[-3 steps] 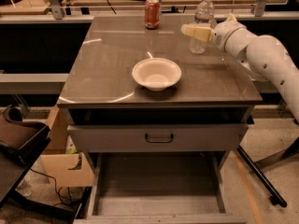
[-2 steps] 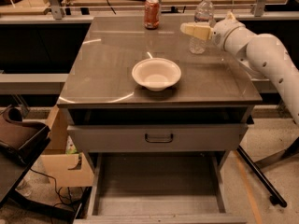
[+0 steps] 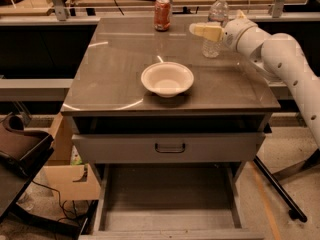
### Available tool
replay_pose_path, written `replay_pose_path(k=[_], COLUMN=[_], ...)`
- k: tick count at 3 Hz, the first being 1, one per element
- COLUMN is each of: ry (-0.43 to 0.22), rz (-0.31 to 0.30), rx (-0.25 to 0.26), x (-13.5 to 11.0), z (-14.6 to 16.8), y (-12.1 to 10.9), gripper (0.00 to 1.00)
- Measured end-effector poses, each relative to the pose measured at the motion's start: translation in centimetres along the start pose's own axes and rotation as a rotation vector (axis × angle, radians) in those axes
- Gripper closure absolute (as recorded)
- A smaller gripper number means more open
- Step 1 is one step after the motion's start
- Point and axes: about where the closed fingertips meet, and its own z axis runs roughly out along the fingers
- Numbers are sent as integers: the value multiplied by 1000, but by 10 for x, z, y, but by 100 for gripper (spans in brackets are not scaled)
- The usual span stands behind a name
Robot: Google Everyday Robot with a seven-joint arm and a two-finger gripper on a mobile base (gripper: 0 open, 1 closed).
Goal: Place water bottle into middle drawer
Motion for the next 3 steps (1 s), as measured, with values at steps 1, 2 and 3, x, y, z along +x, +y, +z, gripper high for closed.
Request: replay_pose_path(k=[1, 2, 3], ry=[-2, -6, -6], rz=[17, 32, 45], rx=[-33, -53, -60], x=[4, 8, 14], z=[10, 18, 25], y=[7, 13, 20], gripper=[0, 18, 49])
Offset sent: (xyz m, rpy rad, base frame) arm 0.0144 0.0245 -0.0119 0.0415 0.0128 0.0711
